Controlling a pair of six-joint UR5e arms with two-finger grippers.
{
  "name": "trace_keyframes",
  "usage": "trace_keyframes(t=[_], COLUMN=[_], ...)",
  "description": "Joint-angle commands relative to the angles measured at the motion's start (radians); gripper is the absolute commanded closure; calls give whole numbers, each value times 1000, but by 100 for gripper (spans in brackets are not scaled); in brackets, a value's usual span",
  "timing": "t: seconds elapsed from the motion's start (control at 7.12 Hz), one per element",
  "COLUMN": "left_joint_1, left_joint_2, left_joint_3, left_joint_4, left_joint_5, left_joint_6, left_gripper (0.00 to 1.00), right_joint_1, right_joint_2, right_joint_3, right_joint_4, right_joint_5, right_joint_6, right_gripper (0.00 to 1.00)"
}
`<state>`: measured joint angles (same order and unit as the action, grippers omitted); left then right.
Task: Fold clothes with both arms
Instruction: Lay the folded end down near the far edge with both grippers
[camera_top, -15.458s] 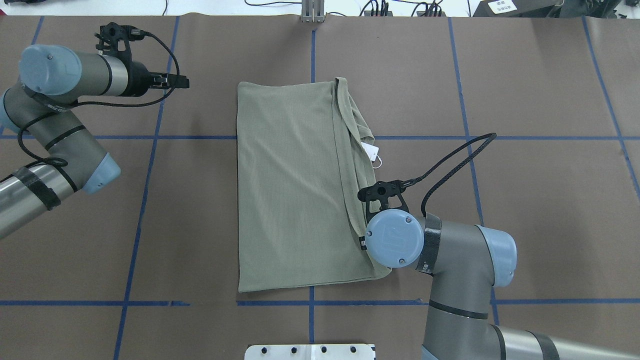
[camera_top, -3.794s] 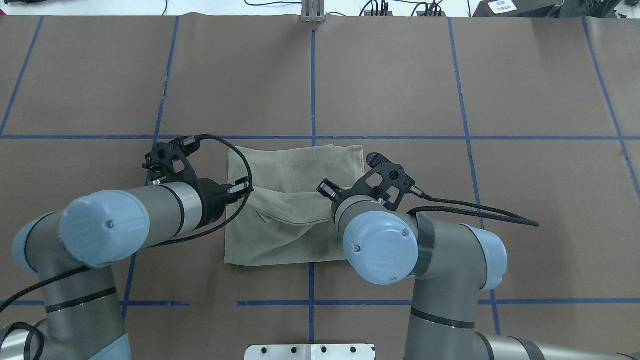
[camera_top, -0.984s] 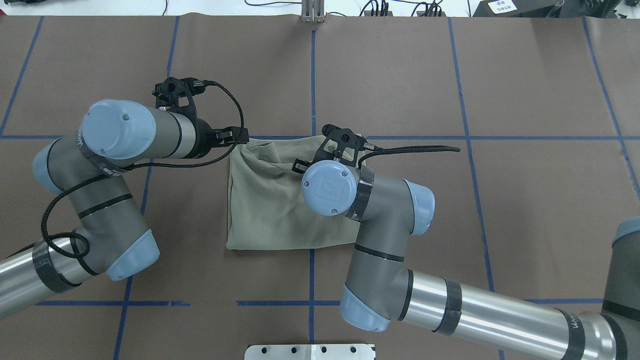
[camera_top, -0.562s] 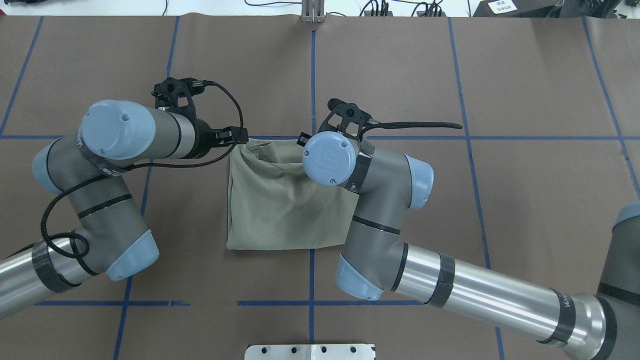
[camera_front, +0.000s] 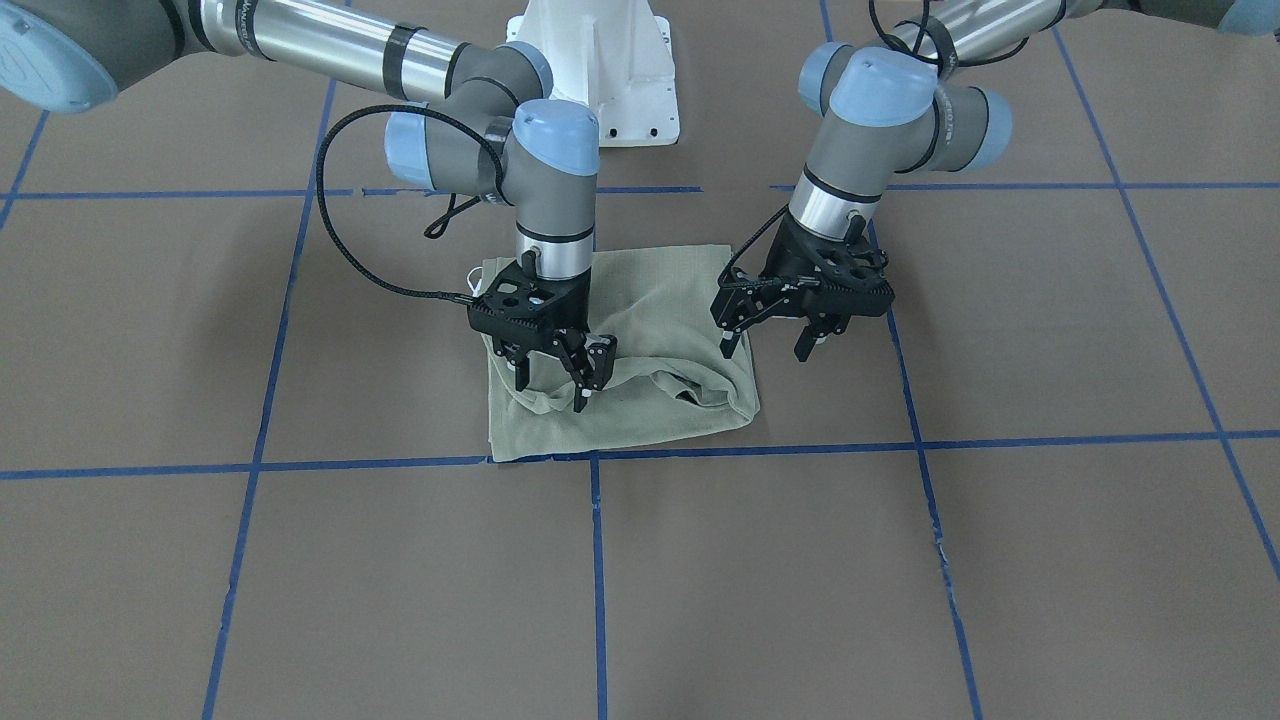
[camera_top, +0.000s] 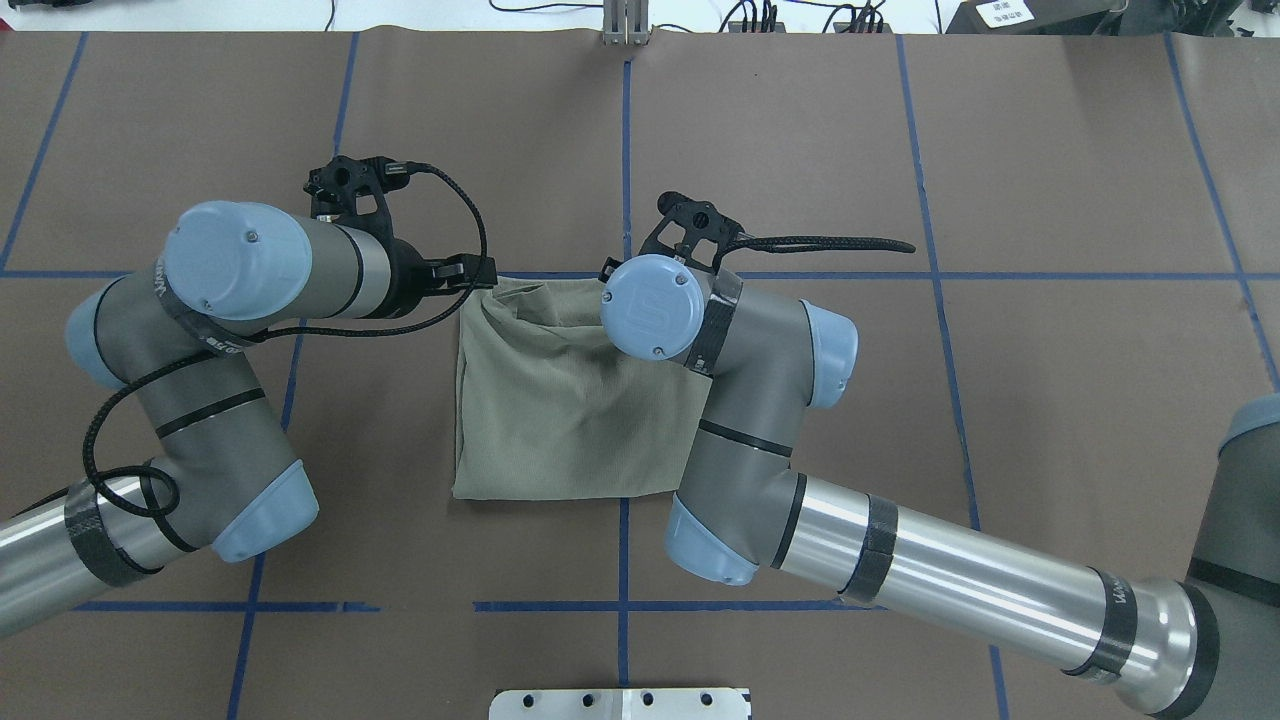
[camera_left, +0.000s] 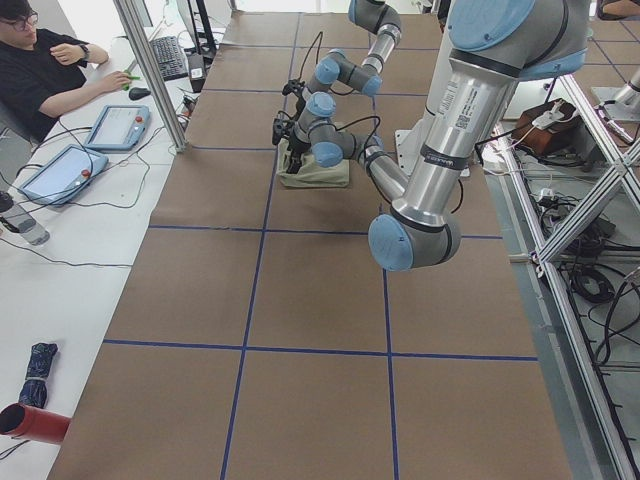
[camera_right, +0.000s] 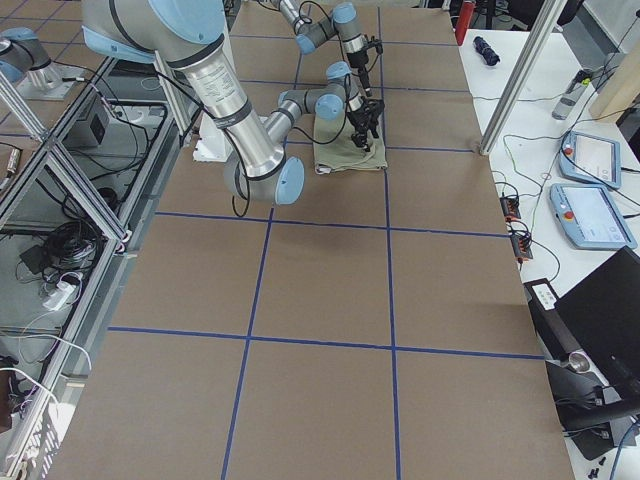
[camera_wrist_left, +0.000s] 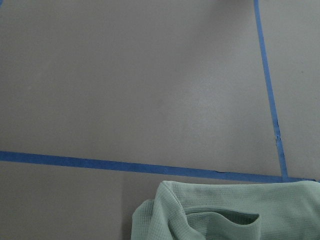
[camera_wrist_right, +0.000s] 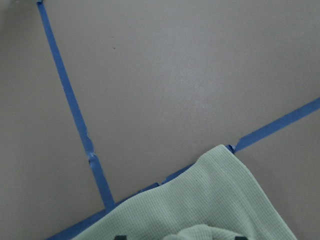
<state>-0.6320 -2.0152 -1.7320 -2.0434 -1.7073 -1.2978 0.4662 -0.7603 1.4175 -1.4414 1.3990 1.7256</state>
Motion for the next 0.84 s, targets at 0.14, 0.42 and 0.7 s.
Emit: trace_keyframes(t=[0.14,0.42,0.7], left_joint_1=[0,0,0], left_joint_2=[1,1,1], left_joint_3=[2,2,2], left_joint_4=[0,0,0], left_joint_5=[2,0,2], left_joint_6=[2,0,-1], left_gripper=[0,0,0], right_joint_1=[0,3,20], right_joint_2=[6,7,-8], right_joint_3=[-17,-17,-17], right_joint_4=[64,62,52], right_joint_5=[0,0,0], right_joint_6=[38,45,40], right_gripper=[100,100,100])
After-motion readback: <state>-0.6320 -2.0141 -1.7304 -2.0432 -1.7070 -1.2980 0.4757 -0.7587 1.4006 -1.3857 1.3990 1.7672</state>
